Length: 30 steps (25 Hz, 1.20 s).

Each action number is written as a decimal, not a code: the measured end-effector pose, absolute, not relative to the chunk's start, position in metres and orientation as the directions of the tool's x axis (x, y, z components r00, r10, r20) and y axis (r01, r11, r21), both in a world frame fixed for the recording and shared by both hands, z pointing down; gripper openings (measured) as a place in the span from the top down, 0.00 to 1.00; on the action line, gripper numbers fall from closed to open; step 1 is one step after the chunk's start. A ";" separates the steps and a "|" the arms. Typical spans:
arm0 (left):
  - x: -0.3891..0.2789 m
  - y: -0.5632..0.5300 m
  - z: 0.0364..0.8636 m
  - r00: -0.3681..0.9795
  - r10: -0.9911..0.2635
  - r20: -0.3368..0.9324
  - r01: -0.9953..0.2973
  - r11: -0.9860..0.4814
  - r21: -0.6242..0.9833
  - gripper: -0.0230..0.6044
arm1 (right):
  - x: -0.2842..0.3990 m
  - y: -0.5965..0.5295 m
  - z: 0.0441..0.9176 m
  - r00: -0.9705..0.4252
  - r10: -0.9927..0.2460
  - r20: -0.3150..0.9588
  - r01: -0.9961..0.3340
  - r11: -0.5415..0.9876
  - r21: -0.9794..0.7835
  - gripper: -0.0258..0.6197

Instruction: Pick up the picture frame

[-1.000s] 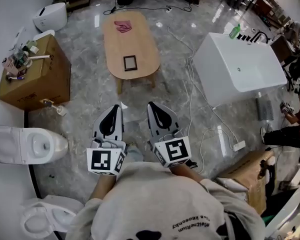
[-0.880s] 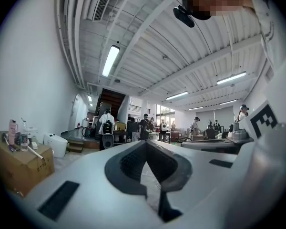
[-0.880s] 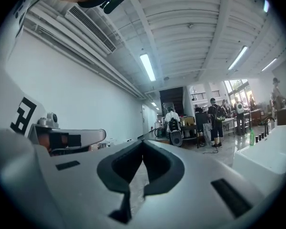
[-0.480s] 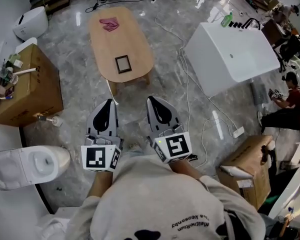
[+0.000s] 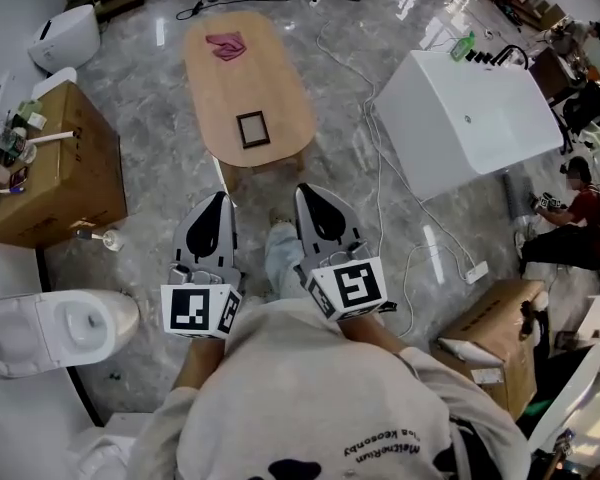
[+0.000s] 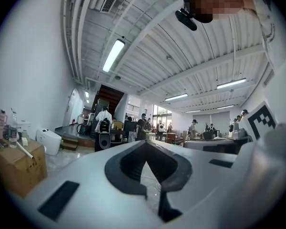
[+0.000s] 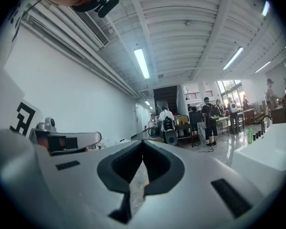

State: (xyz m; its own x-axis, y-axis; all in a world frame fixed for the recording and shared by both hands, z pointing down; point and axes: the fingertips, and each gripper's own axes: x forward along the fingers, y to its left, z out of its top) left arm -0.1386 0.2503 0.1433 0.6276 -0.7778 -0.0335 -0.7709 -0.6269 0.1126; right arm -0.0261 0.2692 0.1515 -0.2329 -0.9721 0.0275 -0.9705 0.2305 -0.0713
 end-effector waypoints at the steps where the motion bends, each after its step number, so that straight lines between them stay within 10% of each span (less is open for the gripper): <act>1: -0.139 0.246 0.145 0.627 -0.778 -0.030 -0.772 -0.626 0.112 0.95 | -0.027 0.265 0.152 -0.236 -0.971 0.024 -0.969 0.234 -0.075 0.95; 30: -0.076 -0.014 0.135 0.455 -0.890 0.000 -0.888 -0.454 0.072 0.95 | 0.024 -0.029 0.141 -0.458 -0.889 0.023 -0.889 0.458 0.005 0.95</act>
State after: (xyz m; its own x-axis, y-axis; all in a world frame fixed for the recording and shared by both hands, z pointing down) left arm -0.0756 -0.0139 0.1349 0.4555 -0.8902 -0.0001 -0.8880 -0.4543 0.0715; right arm 0.0238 -0.0293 0.1406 -0.4579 -0.8887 0.0225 -0.8889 0.4582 0.0054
